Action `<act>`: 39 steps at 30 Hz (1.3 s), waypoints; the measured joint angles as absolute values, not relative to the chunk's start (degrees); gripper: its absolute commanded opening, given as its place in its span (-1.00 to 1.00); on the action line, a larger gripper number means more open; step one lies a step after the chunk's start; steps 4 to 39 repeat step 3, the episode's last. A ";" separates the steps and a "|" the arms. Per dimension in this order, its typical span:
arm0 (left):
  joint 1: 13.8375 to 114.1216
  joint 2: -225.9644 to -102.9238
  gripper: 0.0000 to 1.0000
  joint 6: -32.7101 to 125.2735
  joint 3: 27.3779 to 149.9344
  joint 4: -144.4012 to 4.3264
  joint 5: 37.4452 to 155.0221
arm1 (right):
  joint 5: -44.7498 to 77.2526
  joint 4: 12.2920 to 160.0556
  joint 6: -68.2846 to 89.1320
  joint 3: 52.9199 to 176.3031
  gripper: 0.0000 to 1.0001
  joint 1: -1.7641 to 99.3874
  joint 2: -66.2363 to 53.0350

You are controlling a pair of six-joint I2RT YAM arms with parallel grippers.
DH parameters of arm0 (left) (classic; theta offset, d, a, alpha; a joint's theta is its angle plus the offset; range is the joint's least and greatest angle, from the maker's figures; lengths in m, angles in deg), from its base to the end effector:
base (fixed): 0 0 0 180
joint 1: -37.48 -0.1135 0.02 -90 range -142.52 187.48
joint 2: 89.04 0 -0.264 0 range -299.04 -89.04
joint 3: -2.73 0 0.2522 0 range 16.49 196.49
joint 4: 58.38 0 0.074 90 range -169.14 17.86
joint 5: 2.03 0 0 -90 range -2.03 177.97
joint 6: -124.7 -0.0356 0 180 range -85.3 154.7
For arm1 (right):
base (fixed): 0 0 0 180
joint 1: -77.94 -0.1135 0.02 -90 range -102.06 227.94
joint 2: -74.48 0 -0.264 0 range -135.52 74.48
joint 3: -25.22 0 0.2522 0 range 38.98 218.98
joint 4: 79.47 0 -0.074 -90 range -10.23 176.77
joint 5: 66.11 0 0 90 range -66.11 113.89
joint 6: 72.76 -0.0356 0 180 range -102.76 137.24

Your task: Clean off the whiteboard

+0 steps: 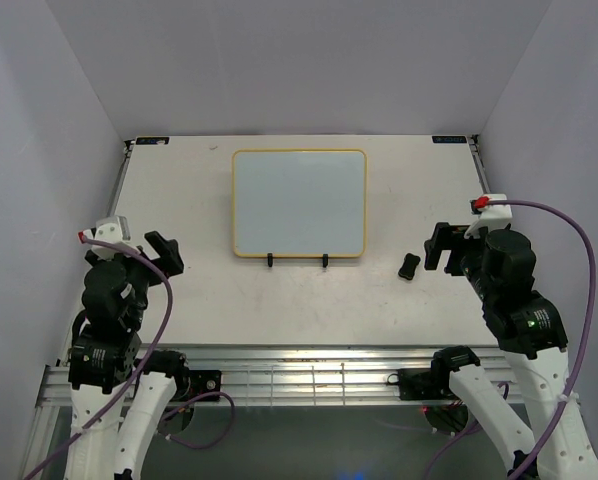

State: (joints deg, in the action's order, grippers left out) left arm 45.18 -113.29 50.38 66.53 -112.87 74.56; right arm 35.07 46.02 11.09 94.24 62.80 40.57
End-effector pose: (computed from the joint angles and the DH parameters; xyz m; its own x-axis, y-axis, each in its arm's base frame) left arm 0.0791 -0.0024 0.3545 -0.2212 -0.2354 -0.9464 -0.1574 0.9663 -0.2036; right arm 0.1079 0.0221 0.3697 -0.3273 0.0203 -0.9447 -0.0449 0.9983 0.0370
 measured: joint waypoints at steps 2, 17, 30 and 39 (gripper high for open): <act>45.16 -113.24 0.96 50.21 66.46 -112.81 74.96 | 35.38 46.02 11.09 94.24 0.79 62.80 40.59; 45.18 -113.22 0.96 50.17 66.42 -112.81 75.31 | 35.51 46.04 11.09 94.24 0.79 62.80 40.59; 45.18 -113.22 0.96 50.17 66.42 -112.81 75.31 | 35.51 46.04 11.09 94.24 0.79 62.80 40.59; 45.18 -113.22 0.96 50.17 66.42 -112.81 75.31 | 35.51 46.04 11.09 94.24 0.79 62.80 40.59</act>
